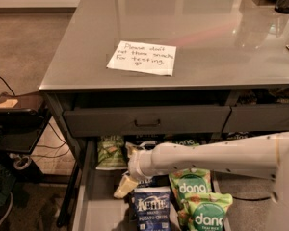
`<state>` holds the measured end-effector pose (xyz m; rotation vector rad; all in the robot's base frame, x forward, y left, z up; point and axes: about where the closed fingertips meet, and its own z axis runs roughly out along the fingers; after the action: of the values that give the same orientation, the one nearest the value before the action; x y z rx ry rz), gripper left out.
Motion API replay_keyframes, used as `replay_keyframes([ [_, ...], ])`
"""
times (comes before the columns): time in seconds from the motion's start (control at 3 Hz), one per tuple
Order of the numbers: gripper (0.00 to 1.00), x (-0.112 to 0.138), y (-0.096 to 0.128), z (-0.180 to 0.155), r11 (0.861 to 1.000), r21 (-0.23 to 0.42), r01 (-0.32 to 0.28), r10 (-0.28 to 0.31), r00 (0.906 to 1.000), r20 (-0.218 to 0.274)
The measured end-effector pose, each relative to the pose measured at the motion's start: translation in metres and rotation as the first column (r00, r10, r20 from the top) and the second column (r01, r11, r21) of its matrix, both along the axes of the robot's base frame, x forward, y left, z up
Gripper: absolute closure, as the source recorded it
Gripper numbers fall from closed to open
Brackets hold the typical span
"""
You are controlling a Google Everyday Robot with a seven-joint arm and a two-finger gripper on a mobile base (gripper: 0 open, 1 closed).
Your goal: Pick green jalapeno chip bag from middle drawer and place on counter
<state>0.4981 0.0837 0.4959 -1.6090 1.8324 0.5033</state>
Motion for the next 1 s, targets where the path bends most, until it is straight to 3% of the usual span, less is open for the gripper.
replay_keyframes([
  [0.33,0.0,0.012,0.041,-0.022,0.998,0.029,-0.05,0.049,0.9984,0.027],
  [0.67,0.0,0.032,0.075,-0.037,0.995,0.042,-0.091,0.087,0.9918,0.093],
  [1.0,0.0,0.059,0.095,-0.047,0.992,0.021,-0.122,0.116,0.9747,0.191],
])
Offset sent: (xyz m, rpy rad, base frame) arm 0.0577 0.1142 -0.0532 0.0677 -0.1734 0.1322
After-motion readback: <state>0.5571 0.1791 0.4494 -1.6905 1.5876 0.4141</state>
